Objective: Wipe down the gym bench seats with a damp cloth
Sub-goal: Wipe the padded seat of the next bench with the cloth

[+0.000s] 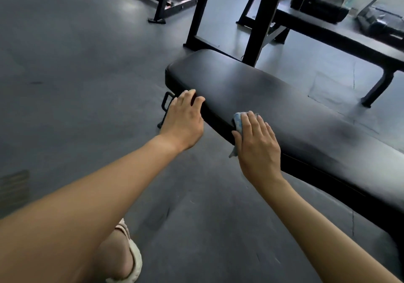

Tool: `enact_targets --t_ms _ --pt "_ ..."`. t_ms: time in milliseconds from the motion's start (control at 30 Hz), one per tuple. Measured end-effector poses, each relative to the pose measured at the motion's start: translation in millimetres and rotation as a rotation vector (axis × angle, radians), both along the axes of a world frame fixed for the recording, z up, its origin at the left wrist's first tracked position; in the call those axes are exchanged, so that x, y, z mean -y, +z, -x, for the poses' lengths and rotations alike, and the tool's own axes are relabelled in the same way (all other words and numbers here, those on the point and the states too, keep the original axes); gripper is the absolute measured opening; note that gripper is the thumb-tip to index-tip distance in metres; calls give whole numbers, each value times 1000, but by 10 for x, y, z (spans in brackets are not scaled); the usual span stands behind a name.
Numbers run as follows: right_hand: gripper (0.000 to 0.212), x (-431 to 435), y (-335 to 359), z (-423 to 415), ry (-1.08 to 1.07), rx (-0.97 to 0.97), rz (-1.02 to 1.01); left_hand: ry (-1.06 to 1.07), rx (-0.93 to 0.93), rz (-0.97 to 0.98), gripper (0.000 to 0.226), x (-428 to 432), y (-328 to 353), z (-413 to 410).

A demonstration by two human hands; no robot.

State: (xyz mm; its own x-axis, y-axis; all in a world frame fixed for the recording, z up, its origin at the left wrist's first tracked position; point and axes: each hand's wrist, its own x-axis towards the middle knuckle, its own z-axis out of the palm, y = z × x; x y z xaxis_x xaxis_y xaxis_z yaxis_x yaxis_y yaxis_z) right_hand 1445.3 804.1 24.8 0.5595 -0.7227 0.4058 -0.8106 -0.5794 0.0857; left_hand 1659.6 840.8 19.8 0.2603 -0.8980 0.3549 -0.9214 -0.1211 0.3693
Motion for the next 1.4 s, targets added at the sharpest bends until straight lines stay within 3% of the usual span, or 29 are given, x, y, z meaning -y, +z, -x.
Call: enact_targets --t_ms 167,300,633,1000,1100,1233,1400 --pt "65 273 121 -588 40 -156 -113 -54 44 -56 45 66 104 -213" --pt "68 499 193 -1008 118 -151 -221 -61 67 -50 39 106 175 -354" --pt "68 337 298 -544 244 -292 -186 -176 176 -151 55 75 241 -644" --pt "72 669 267 -1505 219 -189 -285 -286 300 -290 56 80 463 -913" --pt "77 609 304 -1363 253 -202 -305 -250 266 -302 54 96 488 -922" --pt "81 488 309 -977 303 -274 -207 -266 235 -360 68 86 442 -1007" --pt "78 552 286 -1012 271 -278 -208 -273 273 -285 68 135 418 -1067"
